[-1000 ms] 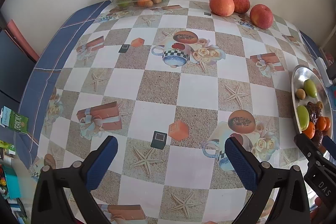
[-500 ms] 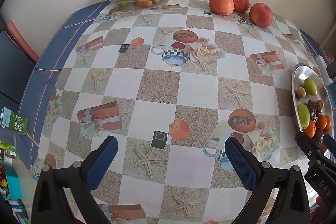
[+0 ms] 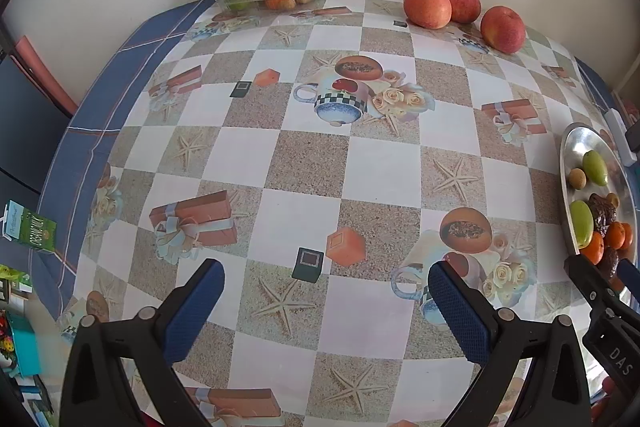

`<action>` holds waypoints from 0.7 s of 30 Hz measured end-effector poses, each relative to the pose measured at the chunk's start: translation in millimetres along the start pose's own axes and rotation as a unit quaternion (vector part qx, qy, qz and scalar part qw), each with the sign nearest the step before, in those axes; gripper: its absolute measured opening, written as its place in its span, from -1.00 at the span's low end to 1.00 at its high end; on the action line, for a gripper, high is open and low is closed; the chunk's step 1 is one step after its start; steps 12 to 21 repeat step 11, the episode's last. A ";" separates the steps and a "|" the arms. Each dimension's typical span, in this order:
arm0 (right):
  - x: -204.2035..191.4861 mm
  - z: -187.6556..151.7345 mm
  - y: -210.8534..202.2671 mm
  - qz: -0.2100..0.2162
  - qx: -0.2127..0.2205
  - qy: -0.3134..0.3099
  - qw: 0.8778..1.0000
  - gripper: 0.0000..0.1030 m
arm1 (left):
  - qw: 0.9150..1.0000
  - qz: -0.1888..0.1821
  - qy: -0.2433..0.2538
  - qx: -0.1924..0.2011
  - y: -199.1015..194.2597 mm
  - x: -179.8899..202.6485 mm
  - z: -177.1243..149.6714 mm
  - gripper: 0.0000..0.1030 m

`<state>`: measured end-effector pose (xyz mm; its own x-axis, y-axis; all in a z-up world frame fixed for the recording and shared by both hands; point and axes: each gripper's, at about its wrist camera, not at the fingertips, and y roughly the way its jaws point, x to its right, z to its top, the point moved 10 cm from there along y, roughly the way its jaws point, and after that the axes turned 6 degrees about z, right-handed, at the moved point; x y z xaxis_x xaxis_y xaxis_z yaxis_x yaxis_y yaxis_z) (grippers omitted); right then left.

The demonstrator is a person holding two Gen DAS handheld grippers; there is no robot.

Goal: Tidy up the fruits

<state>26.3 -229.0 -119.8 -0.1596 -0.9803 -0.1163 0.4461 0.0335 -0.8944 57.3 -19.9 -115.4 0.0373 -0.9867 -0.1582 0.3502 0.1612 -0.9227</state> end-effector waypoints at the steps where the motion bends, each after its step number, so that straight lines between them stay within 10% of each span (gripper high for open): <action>1: 0.0 0.0 0.0 0.000 0.000 0.000 1.000 0.84 | 1.000 0.000 0.000 0.000 0.0 0.0 -0.1 1.00; 21: -0.1 -0.3 -0.3 0.000 0.000 0.001 1.000 0.84 | 1.000 0.001 -0.003 0.018 -6.9 -2.5 4.4 1.00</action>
